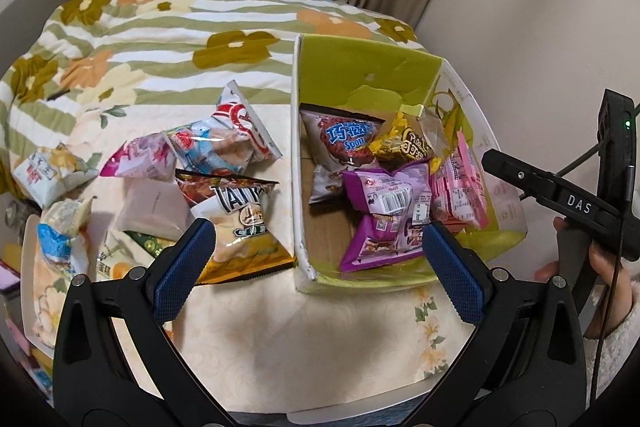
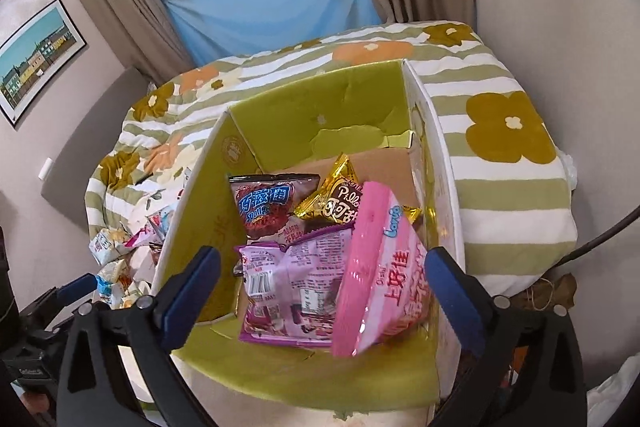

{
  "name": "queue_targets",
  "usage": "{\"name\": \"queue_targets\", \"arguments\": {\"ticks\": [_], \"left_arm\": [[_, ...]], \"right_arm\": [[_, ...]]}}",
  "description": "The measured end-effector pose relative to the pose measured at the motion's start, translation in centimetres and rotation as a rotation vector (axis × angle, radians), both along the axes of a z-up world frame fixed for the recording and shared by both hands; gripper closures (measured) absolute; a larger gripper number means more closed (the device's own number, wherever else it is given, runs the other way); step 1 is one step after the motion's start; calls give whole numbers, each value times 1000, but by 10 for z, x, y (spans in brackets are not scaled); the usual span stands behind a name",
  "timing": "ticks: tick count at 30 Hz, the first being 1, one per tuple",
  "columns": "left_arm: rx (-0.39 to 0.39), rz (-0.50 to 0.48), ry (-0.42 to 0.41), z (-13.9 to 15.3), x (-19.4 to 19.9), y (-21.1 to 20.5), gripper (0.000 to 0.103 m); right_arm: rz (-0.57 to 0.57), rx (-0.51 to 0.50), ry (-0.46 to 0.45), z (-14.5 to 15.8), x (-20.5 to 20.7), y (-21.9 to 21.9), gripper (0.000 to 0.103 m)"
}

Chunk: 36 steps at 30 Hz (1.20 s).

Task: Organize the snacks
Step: 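Move both tools back over the remaining snacks on the table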

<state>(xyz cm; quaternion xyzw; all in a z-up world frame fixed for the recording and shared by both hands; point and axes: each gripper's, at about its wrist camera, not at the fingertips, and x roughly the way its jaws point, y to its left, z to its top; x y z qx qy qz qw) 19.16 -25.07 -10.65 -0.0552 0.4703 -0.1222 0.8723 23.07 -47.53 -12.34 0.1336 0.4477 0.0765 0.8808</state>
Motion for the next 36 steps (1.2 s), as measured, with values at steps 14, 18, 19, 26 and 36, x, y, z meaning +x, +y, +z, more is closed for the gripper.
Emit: {"name": "queue_targets", "arguments": {"ticks": [14,18,19,26,36], "left_arm": [[11,63,-54,31,-27,31,1],[7,108,-69,40,-37,59,1],[5,118,-72,41,-39,65,1],[21,172,-61,42,-47,134,1],[-2,189,-5,24,-40,232,1]], "right_arm": [[54,-14,-28,40,-29,14,1],[77,-17,-68,51,-39,31,1],[81,-16,-76,54,-42,37,1],[59,-66,-122,66,-59,76,1],[56,-30,-72,51,-69,153,1]]}}
